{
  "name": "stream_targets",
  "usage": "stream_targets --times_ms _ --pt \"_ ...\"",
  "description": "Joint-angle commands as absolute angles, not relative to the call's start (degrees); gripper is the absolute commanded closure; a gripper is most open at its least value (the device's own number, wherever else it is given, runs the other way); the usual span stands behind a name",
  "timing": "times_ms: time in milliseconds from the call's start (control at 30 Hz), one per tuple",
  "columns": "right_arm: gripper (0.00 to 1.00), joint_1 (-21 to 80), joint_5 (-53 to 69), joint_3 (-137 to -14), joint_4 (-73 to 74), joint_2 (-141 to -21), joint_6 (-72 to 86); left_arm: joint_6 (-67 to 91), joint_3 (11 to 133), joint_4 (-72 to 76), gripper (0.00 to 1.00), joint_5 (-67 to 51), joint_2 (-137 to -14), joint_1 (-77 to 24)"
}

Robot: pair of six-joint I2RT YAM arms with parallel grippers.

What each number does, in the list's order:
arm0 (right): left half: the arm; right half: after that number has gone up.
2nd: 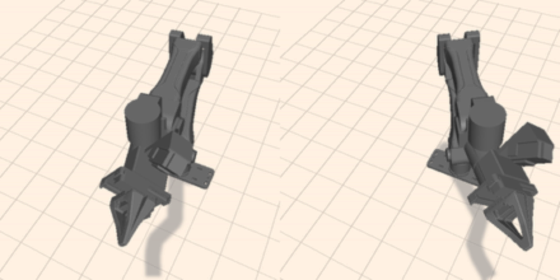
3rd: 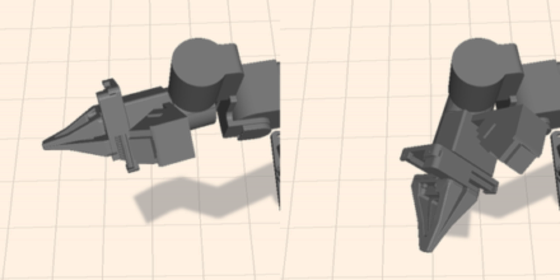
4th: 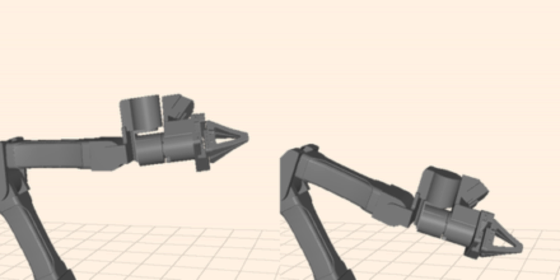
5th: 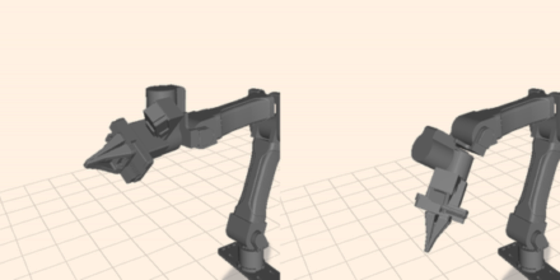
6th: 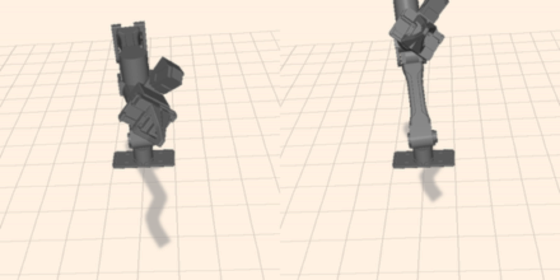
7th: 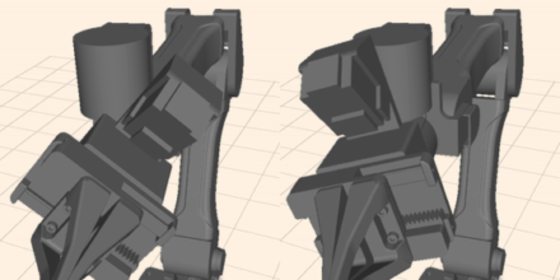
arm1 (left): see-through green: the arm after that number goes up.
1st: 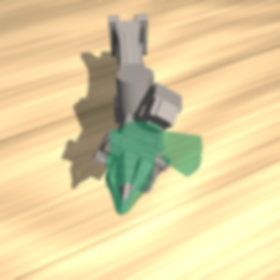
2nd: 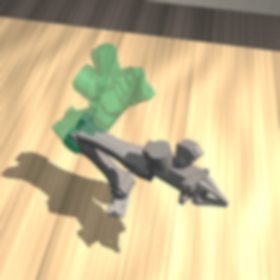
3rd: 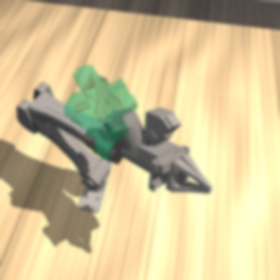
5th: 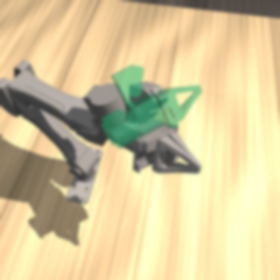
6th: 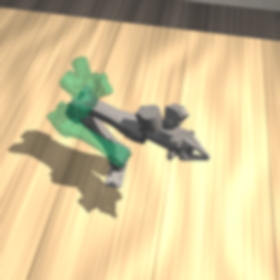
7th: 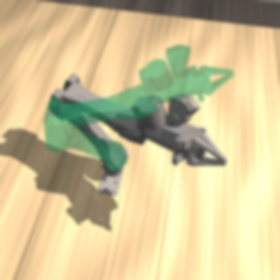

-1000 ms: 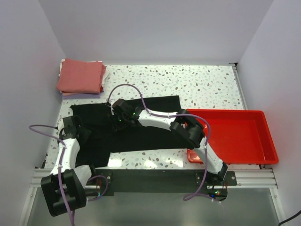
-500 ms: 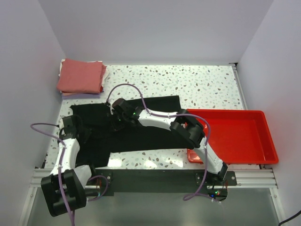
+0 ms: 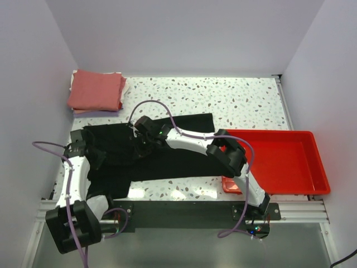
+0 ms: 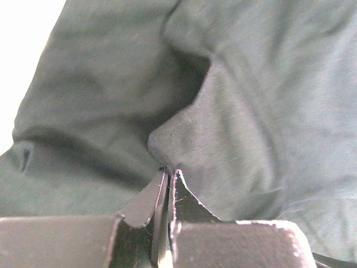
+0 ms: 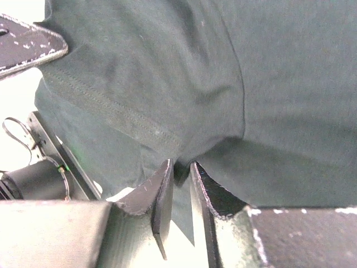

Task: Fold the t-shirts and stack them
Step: Fold the tshirt

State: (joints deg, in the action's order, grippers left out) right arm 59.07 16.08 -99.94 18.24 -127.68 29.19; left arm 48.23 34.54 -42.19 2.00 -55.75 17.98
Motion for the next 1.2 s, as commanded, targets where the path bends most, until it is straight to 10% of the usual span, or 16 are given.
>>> stream_targets --times_ms 0,233,400,467,1167 --pt "0.76 59.06 18.45 -100.20 22.23 -123.05 30.41 47.28 38.05 -49.91 1.00 3.51 -58.09 18.28" --pt "0.62 59.06 19.86 -99.67 24.87 -122.87 30.06 41.85 42.09 -53.60 0.94 5.35 -60.20 18.37" --pt "0.36 59.06 19.69 -97.91 24.17 -119.89 29.71 39.55 43.24 -58.97 0.12 10.90 -58.54 18.28" --pt "0.01 59.06 19.42 -97.65 24.43 -119.01 29.10 39.11 44.47 -59.24 0.00 10.90 -56.17 18.37" --pt "0.01 44.83 11.60 -85.35 25.05 -110.04 25.67 42.36 34.64 -30.51 0.00 -7.82 -63.36 17.93"
